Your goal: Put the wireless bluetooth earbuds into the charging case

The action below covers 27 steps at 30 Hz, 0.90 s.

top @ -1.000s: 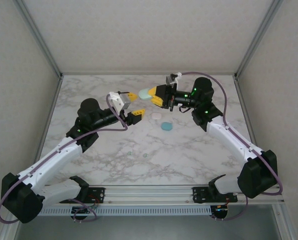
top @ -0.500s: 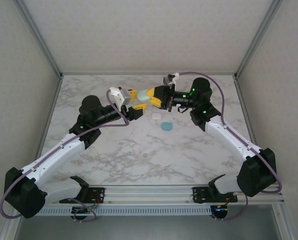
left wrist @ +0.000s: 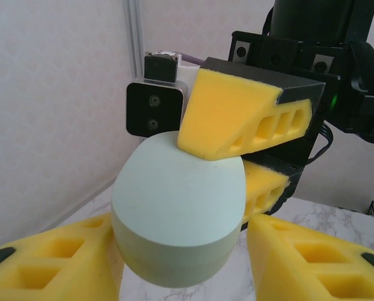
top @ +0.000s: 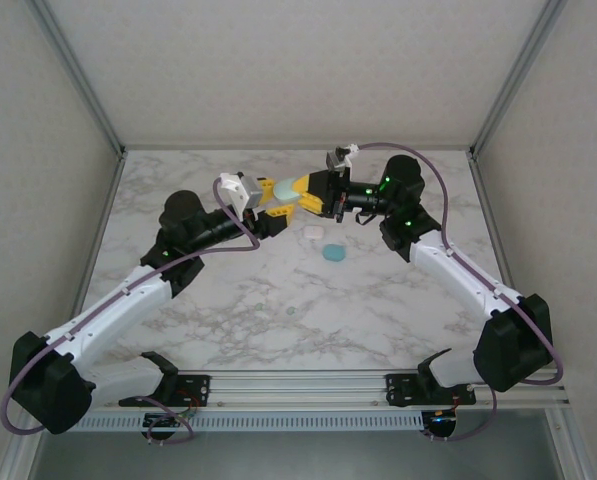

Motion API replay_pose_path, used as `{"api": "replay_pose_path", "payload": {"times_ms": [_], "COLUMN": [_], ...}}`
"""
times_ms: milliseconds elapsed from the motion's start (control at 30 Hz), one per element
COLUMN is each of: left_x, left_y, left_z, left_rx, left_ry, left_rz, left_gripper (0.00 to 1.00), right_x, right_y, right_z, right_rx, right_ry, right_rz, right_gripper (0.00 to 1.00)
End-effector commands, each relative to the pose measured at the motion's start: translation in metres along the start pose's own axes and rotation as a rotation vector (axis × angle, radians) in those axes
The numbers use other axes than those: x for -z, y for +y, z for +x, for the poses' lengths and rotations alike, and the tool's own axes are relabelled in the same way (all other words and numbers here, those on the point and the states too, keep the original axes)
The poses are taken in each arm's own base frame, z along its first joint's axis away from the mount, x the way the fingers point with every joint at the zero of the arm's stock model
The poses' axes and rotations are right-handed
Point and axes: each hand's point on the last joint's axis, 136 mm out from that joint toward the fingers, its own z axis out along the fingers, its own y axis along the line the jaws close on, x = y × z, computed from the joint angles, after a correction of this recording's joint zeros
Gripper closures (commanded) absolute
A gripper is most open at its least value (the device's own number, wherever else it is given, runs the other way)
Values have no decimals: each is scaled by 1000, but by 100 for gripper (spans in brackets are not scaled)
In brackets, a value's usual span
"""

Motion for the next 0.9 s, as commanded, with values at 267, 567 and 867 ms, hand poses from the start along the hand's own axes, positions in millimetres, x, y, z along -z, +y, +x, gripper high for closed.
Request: {"api": "replay_pose_path", "payload": {"times_ms": [267,567,867], "left_x": [-4,-5,-8], "left_y": [-8,-8,-9], "left_z": [-23,-20,-7], "left_rx": [-23,-24,-42], "left_ry": [-76,-73,-11], "left_rz": [21,12,20], "left_gripper": [49,54,50], "right_x": [-5,-6,-8], "right_y": [-2,-8,-1], "right_z": [2,1,-3], "right_rx": [-4,-22,-32], "right_ry": [14,8,-1], "right_rz": [-21,-18,-66], "right_gripper": [82,82,82]}}
